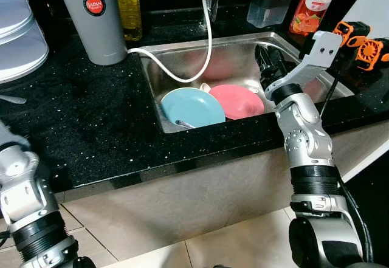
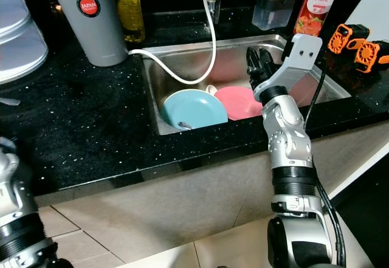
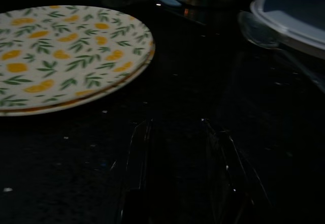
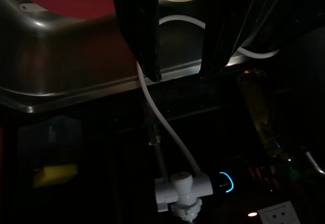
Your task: Kitchen organization
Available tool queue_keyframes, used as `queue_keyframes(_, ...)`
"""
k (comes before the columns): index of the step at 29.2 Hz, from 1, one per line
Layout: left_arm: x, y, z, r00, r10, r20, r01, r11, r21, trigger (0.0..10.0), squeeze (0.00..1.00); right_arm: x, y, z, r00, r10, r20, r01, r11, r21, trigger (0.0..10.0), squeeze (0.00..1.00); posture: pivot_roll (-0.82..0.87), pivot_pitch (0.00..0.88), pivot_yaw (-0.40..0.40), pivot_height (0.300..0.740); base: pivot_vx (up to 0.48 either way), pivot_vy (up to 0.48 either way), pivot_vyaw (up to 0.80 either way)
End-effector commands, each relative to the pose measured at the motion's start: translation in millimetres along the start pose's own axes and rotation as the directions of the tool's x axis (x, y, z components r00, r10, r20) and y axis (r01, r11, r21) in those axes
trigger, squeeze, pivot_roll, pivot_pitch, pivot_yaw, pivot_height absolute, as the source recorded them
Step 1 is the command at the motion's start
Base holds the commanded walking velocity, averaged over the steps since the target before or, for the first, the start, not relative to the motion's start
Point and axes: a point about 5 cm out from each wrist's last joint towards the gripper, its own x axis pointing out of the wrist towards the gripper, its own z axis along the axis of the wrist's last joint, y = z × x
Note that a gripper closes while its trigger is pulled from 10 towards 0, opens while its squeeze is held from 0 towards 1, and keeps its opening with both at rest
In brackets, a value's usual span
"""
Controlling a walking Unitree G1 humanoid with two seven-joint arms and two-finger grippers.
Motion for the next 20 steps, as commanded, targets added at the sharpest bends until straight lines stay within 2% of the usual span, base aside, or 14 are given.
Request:
queue_keyframes(1, 5.4, 6.6, -0.8, 0.999, 0.045, -0.010, -0.045, 0.999, 0.021, 10.0, 0.00, 1.1, 0.3, -0.4, 1.000, 0.005, -0.013, -0.006, 1.000, -0.006, 10.0, 0.00, 0.17, 0.033, -0.046, 0.740, 0.000, 0.000, 0.00)
queue_keyframes(5, 9.0, 10.9, 1.2, 0.998, 0.070, 0.007, -0.070, 0.997, 0.041, 10.0, 0.00, 0.3, -0.5, -0.5, 1.000, 0.004, -0.013, -0.004, 1.000, -0.008, 10.0, 0.00, 0.16, 0.033, -0.043, 0.740, 0.000, 0.000, 0.00)
queue_keyframes(8, 11.1, 12.9, -3.6, 0.995, 0.092, -0.045, -0.091, 0.996, 0.025, 10.0, 0.00, 0.5, -0.6, 0.0, 1.000, 0.004, -0.012, -0.004, 1.000, -0.010, 10.0, 0.00, 0.16, 0.033, -0.043, 0.740, 0.000, 0.000, 0.00)
queue_keyframes(9, 10.1, 11.6, -10.9, 0.989, 0.089, -0.116, -0.090, 0.996, -0.009, 10.0, 0.00, 0.6, -0.5, 0.1, 1.000, 0.005, -0.011, -0.005, 1.000, -0.010, 10.0, 0.00, 0.16, 0.029, -0.041, 0.740, 0.000, 0.000, 0.00)
queue_keyframes(10, 10.1, 11.6, -10.9, 0.989, 0.089, -0.116, -0.090, 0.996, -0.009, 10.0, 0.00, 0.6, -0.5, 0.1, 1.000, 0.005, -0.011, -0.005, 1.000, -0.010, 10.0, 0.00, 0.16, 0.029, -0.041, 0.740, 0.000, 0.000, 0.00)
queue_keyframes(14, 4.2, 4.7, -28.3, 0.956, 0.078, -0.282, -0.093, 0.995, -0.040, 10.0, 0.00, 1.0, -0.4, 0.6, 1.000, 0.008, -0.010, -0.008, 1.000, -0.013, 10.0, 0.00, 0.16, 0.022, -0.042, 0.740, 0.000, 0.000, 0.00)
queue_keyframes(17, -3.4, -2.6, -38.4, 0.923, 0.060, -0.380, -0.066, 0.998, -0.003, 10.0, 0.00, 1.4, 0.0, 1.2, 1.000, 0.012, -0.010, -0.012, 1.000, -0.016, 10.0, 0.00, 0.16, 0.021, -0.042, 0.740, 0.000, 0.000, 0.00)
queue_keyframes(20, -8.8, -8.8, -41.9, 0.907, 0.031, -0.421, -0.033, 0.999, 0.004, 10.0, 0.00, 1.6, 0.3, 1.6, 1.000, 0.013, -0.009, -0.013, 1.000, -0.016, 10.0, 0.00, 0.16, 0.019, -0.041, 0.740, 0.000, 0.000, 0.00)
